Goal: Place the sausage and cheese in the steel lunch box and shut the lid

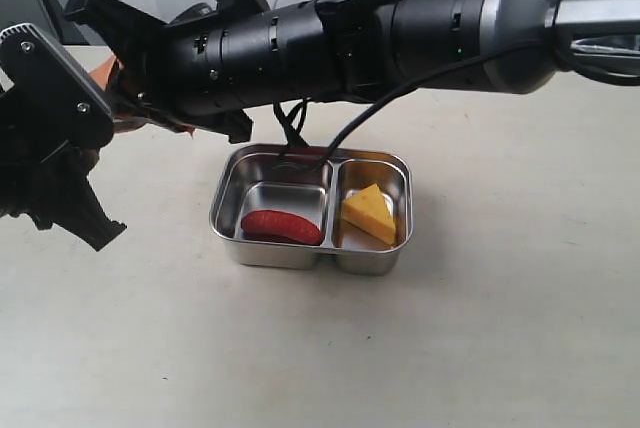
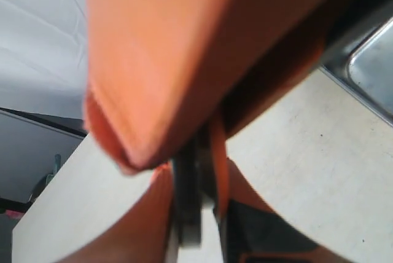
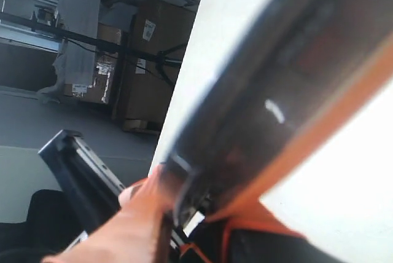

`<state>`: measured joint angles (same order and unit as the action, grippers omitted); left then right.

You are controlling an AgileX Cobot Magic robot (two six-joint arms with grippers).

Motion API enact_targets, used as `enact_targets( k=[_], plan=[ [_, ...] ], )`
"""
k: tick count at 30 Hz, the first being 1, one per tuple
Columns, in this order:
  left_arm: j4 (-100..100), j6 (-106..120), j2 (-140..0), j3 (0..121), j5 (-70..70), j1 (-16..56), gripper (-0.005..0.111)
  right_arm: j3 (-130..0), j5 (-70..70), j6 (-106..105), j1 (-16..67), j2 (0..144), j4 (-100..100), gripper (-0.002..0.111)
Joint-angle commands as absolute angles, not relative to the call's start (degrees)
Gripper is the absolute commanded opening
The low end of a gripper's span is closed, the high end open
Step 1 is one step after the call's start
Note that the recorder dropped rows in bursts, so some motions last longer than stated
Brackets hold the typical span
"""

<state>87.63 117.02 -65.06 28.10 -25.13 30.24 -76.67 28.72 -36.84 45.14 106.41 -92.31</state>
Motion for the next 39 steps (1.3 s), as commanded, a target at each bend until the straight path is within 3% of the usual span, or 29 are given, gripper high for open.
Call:
enact_targets(
  k=[1,9,11,17,21,27,32,39],
  plan=[
    [86.21,117.53,-65.05,28.34,-19.13,31.12,0.006,-77.13,27.95,-37.55,42.71,106.23,-90.48,-0.001],
    [84.90,117.53,-65.05,28.34,-16.93,31.12,0.041,-77.13,29.60,-37.55,40.11,106.23,-89.81,-0.001],
    [85.27,117.53,-65.05,28.34,-16.57,31.12,0.046,-77.13,29.69,-37.55,40.00,106.23,-89.41,-0.001],
    [85.79,117.53,-65.05,28.34,-16.60,31.12,0.047,-77.13,27.90,-37.55,39.85,105.64,-85.39,-0.001],
    [88.59,115.79,-64.84,28.34,-20.98,31.12,0.047,-77.13,30.34,-37.55,35.11,103.72,-82.23,-0.001],
    [89.19,107.03,-61.85,28.34,-19.57,30.99,0.046,-77.13,53.79,-38.59,18.32,102.75,-78.45,-0.001],
    [89.19,106.48,-61.75,28.34,-18.21,30.99,0.043,-77.13,69.96,-44.25,11.33,102.88,-79.15,-0.001],
    [89.30,106.34,-61.70,28.34,-23.71,30.86,0.043,-77.13,69.96,-44.82,8.45,103.75,-75.86,-0.001]
  ],
)
